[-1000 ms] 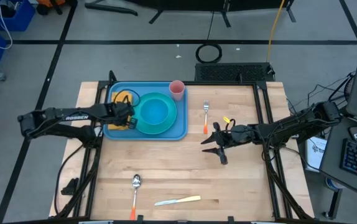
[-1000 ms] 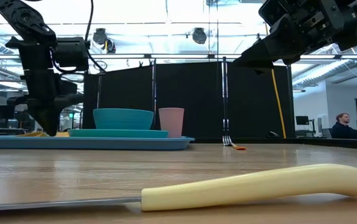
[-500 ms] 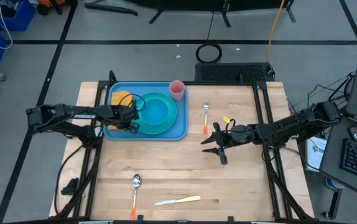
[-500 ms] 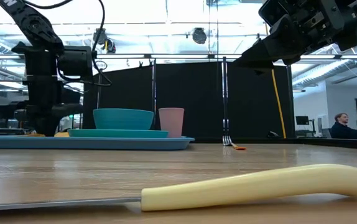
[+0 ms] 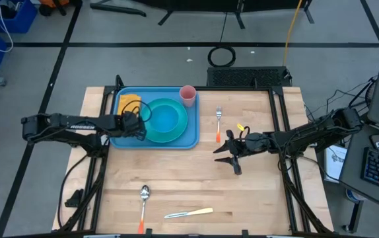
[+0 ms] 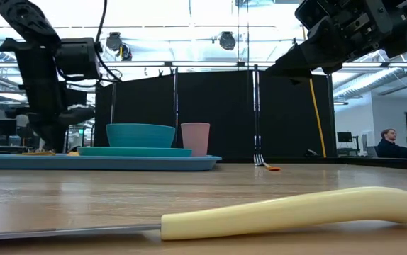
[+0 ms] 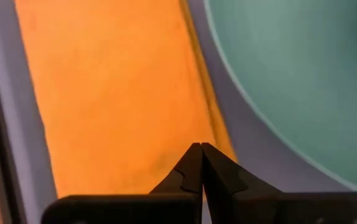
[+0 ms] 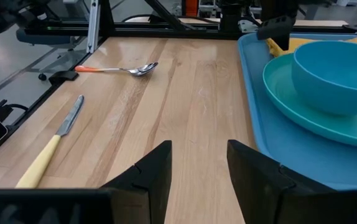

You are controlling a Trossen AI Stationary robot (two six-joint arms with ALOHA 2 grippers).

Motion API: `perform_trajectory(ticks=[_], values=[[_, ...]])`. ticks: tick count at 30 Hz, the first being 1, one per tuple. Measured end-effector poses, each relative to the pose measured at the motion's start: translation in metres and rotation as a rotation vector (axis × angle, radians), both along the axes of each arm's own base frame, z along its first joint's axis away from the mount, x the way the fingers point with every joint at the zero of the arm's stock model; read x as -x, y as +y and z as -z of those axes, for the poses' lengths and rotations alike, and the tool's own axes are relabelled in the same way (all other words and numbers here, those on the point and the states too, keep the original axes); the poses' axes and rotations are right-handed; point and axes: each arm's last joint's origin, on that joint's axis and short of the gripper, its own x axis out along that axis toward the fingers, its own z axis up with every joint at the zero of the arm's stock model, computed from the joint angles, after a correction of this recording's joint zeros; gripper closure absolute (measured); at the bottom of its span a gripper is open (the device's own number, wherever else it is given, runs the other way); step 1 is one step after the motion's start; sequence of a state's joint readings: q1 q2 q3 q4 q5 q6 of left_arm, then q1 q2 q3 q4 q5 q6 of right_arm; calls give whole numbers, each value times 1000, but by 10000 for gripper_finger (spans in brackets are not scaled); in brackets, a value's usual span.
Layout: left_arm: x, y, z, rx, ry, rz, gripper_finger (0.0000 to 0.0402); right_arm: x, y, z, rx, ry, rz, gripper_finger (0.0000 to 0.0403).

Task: Set up tray
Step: Put the yellow napkin to the left of the green plate on the blue serving tray

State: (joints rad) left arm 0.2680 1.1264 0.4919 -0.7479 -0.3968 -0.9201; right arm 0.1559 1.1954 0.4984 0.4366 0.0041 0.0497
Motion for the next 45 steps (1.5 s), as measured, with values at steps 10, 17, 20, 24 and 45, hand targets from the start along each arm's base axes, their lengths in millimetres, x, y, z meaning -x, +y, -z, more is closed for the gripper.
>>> perform_trajectory(ticks=[10,17,20,24,45], values=[[2,-6,0,5,16,-24,396,0,0,0,-1,0,1,259],[2,-7,1,67,2,-14,399,0,0,0,-2,0,1,259],[2,-7,1,71,0,-16,398,0,0,0,-2,0,1,259],[2,-8,4,86,-13,-13,399,0,0,0,-2,1,1,259],[1,-19,22,96,-105,24,397,0,-1,0,9,-1,24,259]])
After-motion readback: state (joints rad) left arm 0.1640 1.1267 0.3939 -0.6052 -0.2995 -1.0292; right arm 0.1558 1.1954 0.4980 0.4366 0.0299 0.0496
